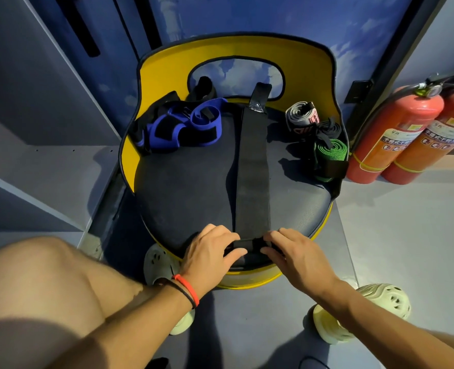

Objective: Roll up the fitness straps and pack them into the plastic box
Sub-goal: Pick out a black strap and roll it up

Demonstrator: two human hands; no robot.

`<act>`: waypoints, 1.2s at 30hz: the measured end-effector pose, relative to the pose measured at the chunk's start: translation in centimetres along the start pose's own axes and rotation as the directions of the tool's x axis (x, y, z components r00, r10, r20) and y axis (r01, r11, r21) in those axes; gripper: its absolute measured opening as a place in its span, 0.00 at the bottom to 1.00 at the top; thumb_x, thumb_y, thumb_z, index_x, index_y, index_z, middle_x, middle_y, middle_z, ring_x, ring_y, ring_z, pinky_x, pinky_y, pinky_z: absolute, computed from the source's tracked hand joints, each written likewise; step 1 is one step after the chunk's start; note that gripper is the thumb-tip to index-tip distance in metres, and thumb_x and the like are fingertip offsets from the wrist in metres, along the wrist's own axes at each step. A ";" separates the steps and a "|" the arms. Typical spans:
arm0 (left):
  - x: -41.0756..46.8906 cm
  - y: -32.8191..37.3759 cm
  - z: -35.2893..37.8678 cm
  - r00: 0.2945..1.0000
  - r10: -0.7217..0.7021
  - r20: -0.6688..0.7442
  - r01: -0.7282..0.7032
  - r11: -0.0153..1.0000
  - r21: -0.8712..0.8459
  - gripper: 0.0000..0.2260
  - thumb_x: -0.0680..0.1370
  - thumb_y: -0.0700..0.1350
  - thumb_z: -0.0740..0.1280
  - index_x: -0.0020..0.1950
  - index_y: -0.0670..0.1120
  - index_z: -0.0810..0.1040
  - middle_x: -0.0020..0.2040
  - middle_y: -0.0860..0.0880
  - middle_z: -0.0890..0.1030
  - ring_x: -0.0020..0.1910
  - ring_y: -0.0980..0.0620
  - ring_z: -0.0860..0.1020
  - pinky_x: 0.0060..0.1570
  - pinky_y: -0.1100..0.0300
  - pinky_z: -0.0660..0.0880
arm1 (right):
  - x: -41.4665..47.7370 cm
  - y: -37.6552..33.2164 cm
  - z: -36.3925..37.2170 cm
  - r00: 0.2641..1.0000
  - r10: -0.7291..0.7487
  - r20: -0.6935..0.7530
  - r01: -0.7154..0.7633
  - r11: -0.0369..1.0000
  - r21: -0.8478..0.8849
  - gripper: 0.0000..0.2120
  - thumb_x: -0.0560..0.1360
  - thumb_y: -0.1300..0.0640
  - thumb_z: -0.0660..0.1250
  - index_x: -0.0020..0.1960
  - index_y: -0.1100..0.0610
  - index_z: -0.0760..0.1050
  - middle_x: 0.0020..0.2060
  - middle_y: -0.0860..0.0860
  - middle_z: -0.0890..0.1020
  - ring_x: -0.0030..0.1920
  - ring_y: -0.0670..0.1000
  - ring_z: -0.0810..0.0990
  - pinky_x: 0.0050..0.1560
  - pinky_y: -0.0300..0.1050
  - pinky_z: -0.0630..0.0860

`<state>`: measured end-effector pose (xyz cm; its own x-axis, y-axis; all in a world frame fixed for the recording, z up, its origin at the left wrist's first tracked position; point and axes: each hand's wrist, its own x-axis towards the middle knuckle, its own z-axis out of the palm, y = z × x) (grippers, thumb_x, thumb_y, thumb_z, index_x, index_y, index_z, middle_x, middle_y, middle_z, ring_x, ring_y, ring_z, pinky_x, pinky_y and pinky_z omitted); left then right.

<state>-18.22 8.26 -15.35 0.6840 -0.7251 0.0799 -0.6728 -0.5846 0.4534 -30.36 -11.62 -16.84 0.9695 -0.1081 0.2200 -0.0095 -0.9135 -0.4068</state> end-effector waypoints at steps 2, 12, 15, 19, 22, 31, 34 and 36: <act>0.2 0.1 0.2 0.992 -0.119 0.039 0.123 0.983 -0.139 0.14 0.78 0.56 0.70 0.59 0.51 0.83 0.53 0.55 0.79 0.54 0.56 0.75 0.53 0.60 0.75 | 0.1 0.0 0.1 1.000 0.028 -0.009 -0.028 0.999 0.024 0.10 0.81 0.45 0.62 0.52 0.51 0.75 0.40 0.47 0.76 0.39 0.52 0.75 0.31 0.47 0.73; 1.4 0.6 -1.1 0.921 -0.375 0.102 0.385 0.839 -0.384 0.09 0.71 0.53 0.79 0.46 0.53 0.84 0.40 0.57 0.84 0.42 0.58 0.82 0.42 0.62 0.80 | 0.5 0.0 0.8 0.991 0.137 -0.008 -0.133 0.973 0.190 0.08 0.78 0.49 0.70 0.49 0.52 0.73 0.47 0.45 0.76 0.44 0.48 0.73 0.40 0.43 0.75; 1.7 0.6 -1.1 0.918 -0.380 0.111 0.392 0.830 -0.397 0.08 0.71 0.53 0.79 0.47 0.53 0.86 0.41 0.57 0.85 0.43 0.58 0.83 0.41 0.66 0.79 | 0.5 0.0 0.8 0.990 0.143 -0.013 -0.138 0.972 0.189 0.08 0.78 0.49 0.70 0.50 0.51 0.73 0.43 0.45 0.76 0.43 0.47 0.71 0.40 0.42 0.72; 1.8 0.8 -1.0 0.926 -0.364 0.098 0.374 0.857 -0.355 0.12 0.74 0.54 0.76 0.54 0.51 0.88 0.49 0.54 0.86 0.48 0.57 0.82 0.46 0.65 0.78 | 0.3 0.1 0.9 0.998 0.063 0.005 -0.063 0.986 0.155 0.09 0.78 0.49 0.70 0.53 0.51 0.76 0.48 0.46 0.76 0.45 0.49 0.73 0.40 0.42 0.75; 2.0 1.2 -1.0 0.912 -0.398 0.102 0.408 0.853 -0.325 0.12 0.75 0.54 0.75 0.53 0.51 0.88 0.49 0.54 0.86 0.48 0.57 0.82 0.46 0.63 0.79 | 0.3 0.3 0.6 1.000 0.012 0.000 -0.012 0.994 0.109 0.10 0.78 0.49 0.70 0.55 0.53 0.78 0.52 0.48 0.77 0.47 0.51 0.76 0.42 0.43 0.78; 3.0 2.5 -1.5 0.909 -0.405 0.095 0.416 0.891 -0.181 0.10 0.78 0.53 0.71 0.57 0.52 0.79 0.53 0.54 0.80 0.50 0.54 0.79 0.44 0.61 0.76 | 0.4 1.0 0.4 0.999 -0.040 0.023 0.040 0.999 -0.013 0.19 0.76 0.53 0.74 0.65 0.56 0.78 0.59 0.52 0.74 0.51 0.53 0.77 0.42 0.46 0.82; 2.4 3.0 -1.1 0.960 -0.279 -0.005 0.275 0.950 -0.151 0.07 0.80 0.50 0.69 0.56 0.52 0.78 0.55 0.54 0.78 0.52 0.52 0.78 0.50 0.56 0.78 | 0.8 1.3 0.2 0.999 -0.047 0.017 0.048 0.999 -0.008 0.20 0.78 0.50 0.71 0.68 0.57 0.77 0.56 0.51 0.75 0.52 0.53 0.76 0.46 0.47 0.80; 2.1 2.7 -1.1 0.965 -0.261 -0.041 0.249 0.951 -0.181 0.08 0.79 0.52 0.70 0.56 0.52 0.82 0.54 0.53 0.81 0.52 0.53 0.79 0.49 0.59 0.78 | 1.0 1.2 0.0 0.999 -0.045 0.025 0.045 0.999 -0.005 0.20 0.79 0.50 0.70 0.69 0.57 0.77 0.55 0.51 0.75 0.51 0.54 0.76 0.46 0.48 0.80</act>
<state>-18.31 5.53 -12.97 0.8466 -0.5323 -0.0052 -0.4181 -0.6710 0.6123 -29.40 -12.80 -17.13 0.9748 -0.0573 0.2154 0.0325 -0.9195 -0.3918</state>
